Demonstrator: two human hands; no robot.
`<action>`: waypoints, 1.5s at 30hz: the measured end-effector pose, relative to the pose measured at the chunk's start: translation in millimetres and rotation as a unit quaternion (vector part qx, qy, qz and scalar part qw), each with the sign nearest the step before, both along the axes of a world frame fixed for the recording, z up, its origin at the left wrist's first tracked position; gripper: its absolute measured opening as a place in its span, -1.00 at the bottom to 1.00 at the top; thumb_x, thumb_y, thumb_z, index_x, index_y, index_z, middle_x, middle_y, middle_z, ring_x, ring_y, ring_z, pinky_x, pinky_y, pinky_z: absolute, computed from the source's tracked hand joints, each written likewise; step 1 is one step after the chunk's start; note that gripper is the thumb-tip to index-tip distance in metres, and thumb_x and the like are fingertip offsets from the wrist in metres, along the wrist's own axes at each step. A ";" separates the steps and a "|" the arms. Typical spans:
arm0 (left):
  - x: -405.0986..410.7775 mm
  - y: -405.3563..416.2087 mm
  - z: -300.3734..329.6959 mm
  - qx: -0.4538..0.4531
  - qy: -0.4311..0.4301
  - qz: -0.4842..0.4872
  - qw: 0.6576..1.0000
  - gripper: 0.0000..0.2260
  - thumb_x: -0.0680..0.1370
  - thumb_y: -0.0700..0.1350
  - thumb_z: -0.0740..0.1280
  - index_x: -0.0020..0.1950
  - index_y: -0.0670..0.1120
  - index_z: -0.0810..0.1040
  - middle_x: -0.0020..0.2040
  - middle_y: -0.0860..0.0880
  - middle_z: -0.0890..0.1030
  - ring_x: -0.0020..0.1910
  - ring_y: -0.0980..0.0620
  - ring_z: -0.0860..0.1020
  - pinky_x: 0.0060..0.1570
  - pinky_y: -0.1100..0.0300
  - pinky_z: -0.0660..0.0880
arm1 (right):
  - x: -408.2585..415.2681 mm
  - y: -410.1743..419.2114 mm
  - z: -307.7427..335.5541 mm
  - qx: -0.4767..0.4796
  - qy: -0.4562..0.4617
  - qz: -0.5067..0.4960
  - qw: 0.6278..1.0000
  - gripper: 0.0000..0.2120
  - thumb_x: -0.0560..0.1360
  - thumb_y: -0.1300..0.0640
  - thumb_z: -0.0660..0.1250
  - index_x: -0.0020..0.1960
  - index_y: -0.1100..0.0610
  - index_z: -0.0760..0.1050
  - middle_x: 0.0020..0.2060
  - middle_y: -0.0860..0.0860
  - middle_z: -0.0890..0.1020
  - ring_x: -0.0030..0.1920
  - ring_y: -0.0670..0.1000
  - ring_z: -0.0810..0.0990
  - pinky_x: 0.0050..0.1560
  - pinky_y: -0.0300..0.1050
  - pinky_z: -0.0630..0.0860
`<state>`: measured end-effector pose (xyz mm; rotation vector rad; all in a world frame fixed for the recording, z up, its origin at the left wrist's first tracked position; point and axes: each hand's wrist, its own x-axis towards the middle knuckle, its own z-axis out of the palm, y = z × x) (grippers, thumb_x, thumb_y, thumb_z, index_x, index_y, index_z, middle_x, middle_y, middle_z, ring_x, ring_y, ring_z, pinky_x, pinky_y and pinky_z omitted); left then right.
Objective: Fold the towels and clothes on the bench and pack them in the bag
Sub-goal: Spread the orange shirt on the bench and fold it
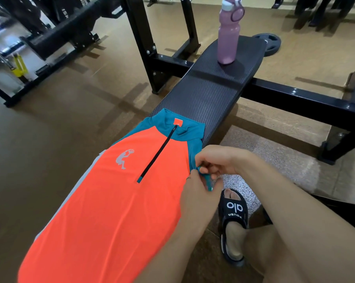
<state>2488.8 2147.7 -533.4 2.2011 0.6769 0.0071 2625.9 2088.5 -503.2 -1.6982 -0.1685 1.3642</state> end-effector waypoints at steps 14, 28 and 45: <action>14.1 -2.9 -6.0 -0.071 -0.002 0.032 0.997 -0.46 0.29 0.38 0.42 0.08 0.09 0.39 0.06 0.09 0.54 0.07 0.05 0.56 0.03 -0.02 0.56 | -5.9 13.4 -8.4 -0.026 -0.155 -0.056 0.986 -0.92 0.41 0.21 0.20 -0.18 0.06 0.31 -0.32 0.05 0.34 -0.40 -0.01 0.30 -0.41 -0.10 0.28; 21.3 -7.2 -9.0 0.004 -0.020 0.159 0.987 -0.88 0.59 -0.09 0.29 0.08 -0.09 0.42 0.04 -0.12 0.57 0.07 -0.20 0.52 -0.15 -0.02 0.31 | -9.5 11.7 8.7 0.024 -0.010 -0.041 0.999 -0.92 0.44 0.26 0.15 -0.20 0.13 0.36 -0.48 0.06 0.41 -0.58 -0.03 0.20 -0.50 -0.16 0.23; -77.3 51.6 29.1 -0.069 -0.003 -0.129 0.989 -0.70 0.66 -0.06 0.31 -0.24 -0.05 0.33 -0.38 0.12 0.29 -0.37 0.17 0.26 -0.33 0.22 0.22 | 6.4 -1.9 4.3 -0.058 -0.068 -0.088 0.992 -0.92 0.43 0.24 0.18 -0.20 0.09 0.32 -0.54 -0.01 0.35 -0.59 -0.07 0.22 -0.46 -0.21 0.26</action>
